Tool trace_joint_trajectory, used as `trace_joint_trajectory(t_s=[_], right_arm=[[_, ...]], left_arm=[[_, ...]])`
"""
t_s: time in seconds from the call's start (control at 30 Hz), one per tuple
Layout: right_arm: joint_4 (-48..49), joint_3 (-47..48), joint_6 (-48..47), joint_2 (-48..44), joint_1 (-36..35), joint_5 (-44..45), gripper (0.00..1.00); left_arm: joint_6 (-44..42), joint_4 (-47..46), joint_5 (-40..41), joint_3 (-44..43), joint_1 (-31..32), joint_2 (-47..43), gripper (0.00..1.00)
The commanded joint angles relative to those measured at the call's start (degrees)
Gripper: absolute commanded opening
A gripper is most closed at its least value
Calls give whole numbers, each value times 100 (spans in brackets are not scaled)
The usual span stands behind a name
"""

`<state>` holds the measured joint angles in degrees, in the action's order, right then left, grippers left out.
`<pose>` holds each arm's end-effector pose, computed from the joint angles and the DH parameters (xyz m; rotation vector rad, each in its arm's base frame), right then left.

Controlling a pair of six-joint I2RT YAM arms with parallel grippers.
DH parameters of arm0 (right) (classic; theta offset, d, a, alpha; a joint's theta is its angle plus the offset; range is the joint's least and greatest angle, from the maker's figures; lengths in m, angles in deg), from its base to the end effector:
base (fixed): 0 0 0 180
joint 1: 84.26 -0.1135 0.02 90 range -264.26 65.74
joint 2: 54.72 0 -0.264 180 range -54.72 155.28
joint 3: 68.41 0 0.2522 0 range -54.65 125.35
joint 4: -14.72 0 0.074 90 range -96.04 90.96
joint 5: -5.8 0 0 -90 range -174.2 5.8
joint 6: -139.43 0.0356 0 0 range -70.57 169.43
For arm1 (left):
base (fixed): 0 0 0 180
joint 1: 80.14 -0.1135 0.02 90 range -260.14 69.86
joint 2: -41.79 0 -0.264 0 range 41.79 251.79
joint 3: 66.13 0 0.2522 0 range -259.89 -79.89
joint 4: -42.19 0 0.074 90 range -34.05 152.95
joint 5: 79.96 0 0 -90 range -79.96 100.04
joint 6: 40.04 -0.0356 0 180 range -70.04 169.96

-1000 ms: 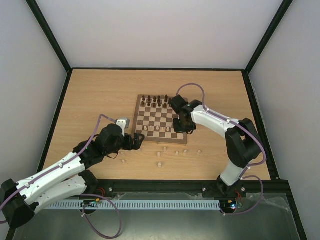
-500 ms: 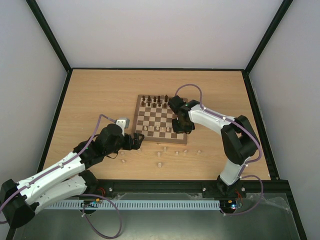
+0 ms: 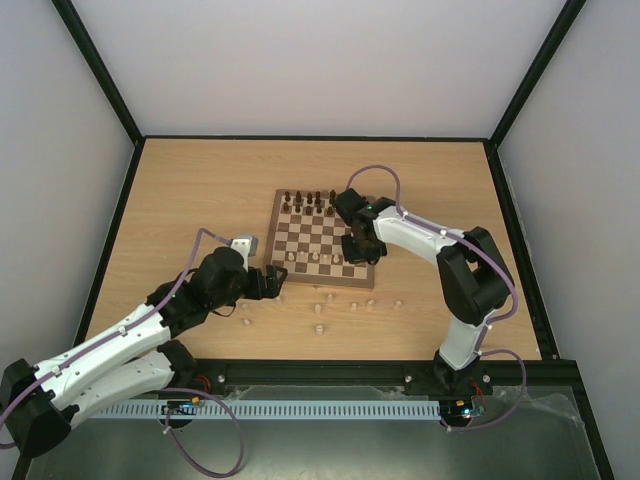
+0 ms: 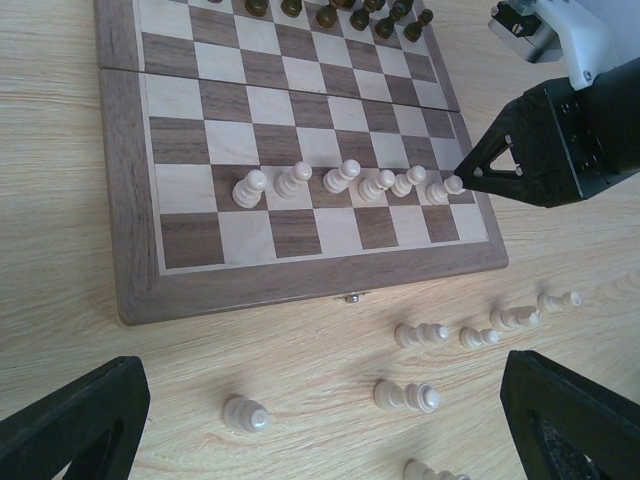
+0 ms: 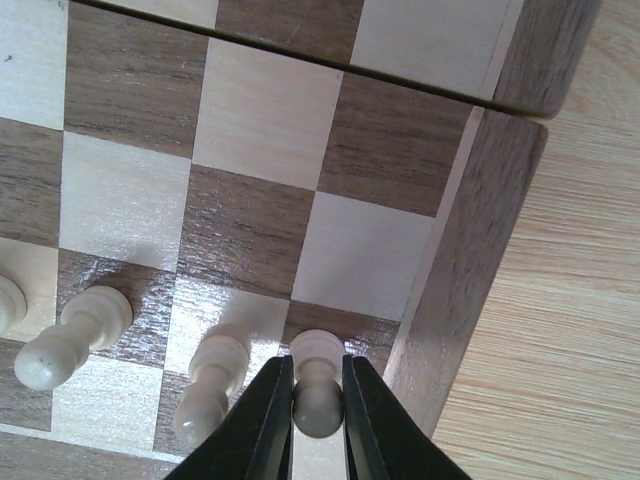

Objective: Set up the chess pieces on the board
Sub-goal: Place the chess piece on the chessboard, then pick up the chess piece at the center of the board.

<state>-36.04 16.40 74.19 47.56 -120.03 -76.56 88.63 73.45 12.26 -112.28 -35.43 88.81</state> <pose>0.2926 0.2050 0.1943 -0.2283 2.7360 0.1077 0.1324 -0.1292 0.2445 0.0941 2.2405 -0.7920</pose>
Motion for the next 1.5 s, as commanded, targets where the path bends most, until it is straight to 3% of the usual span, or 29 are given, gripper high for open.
trace_joint_trajectory(t_s=[0.0, 0.13, 0.33, 0.63, 0.73, 0.8, 1.13, 1.4, 1.47], right_arm=[[-167, 85, -50, 131, -40, 111, 16], [-213, 51, -41, 3, -38, 100, 24], [-219, 160, -129, -216, -41, -13, 48], [51, -82, -211, -1291, -44, -339, 64], [173, -482, -199, -1921, -44, -453, 77], [223, -738, -193, -2347, -44, -500, 100], [359, -1815, 312, -3671, -43, -678, 99], [303, -2231, 683, -3912, -48, -896, 100], [308, -2283, 717, -3912, -92, -988, 94]], left_arm=[[-43, 20, 59, 64, -49, -13, 99], [-40, 47, 51, 52, -59, -14, 99], [-34, 137, 105, -26, -83, 123, 99], [138, 613, 343, -440, -109, 536, 99], [260, 746, 404, -569, -114, 705, 99], [332, 801, 404, -624, -116, 803, 99], [379, 450, 36, -700, -103, 1182, 99], [-25, 290, -84, -1025, -105, 1941, 99], [-77, 136, -174, -999, -108, 2019, 99]])
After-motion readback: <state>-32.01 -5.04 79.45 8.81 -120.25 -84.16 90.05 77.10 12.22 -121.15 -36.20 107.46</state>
